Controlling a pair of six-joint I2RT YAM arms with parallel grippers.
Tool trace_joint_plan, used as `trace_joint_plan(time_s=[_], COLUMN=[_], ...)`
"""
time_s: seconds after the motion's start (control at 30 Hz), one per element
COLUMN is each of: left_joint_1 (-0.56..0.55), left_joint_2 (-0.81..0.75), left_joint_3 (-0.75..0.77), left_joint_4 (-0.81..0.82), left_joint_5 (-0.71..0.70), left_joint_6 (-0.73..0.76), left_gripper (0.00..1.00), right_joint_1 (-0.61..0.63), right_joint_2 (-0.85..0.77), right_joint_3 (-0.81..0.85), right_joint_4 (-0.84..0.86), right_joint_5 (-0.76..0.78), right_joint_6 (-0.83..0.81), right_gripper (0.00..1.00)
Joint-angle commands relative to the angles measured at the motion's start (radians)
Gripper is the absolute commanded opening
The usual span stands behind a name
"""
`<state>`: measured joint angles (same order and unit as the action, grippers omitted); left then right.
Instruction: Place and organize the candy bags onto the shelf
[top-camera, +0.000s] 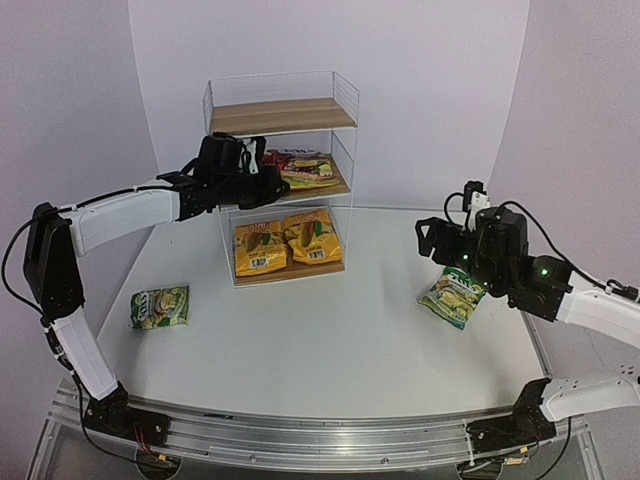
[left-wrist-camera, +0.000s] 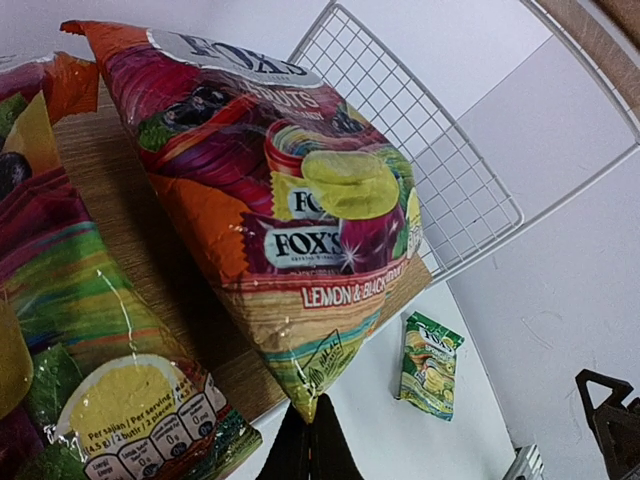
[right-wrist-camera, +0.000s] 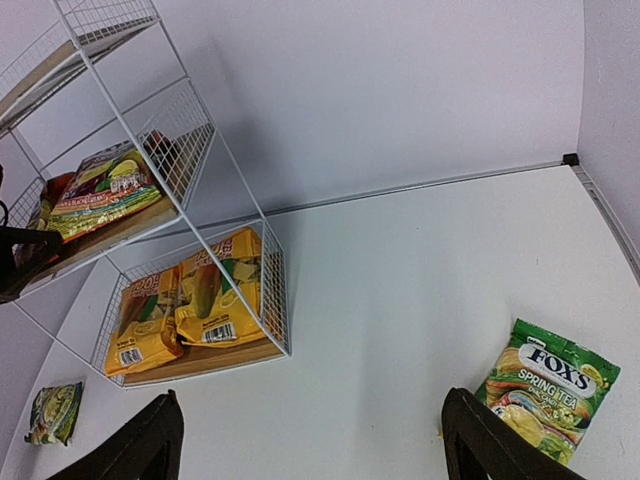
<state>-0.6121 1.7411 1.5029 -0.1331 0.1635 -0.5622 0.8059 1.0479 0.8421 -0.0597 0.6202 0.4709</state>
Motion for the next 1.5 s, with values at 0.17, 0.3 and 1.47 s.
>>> trace_joint_plan(time_s=[0.17, 0.3, 1.47], left_joint_1=[0.006, 0.008, -0.098], left_joint_2=[0.064, 0.072, -0.433], left_joint_3=[0.123, 0.132, -0.303], left_joint_4=[-0.041, -0.048, -0.050], left_joint_5=[0.049, 0.038, 0.153], left_joint_6=[0.042, 0.041, -0.045], left_gripper=[0.00, 0.00, 1.00], right_joint_1=[0.004, 0.003, 0.001], right_joint_2=[0.013, 0.011, 0.045], right_joint_3=[0.040, 0.035, 0.076], right_joint_4=[0.049, 0.050, -0.021], right_joint_5=[-0.010, -0.012, 0.007], right_joint_6=[-0.003, 0.007, -0.027], right_gripper=[0.86, 0.86, 0.98])
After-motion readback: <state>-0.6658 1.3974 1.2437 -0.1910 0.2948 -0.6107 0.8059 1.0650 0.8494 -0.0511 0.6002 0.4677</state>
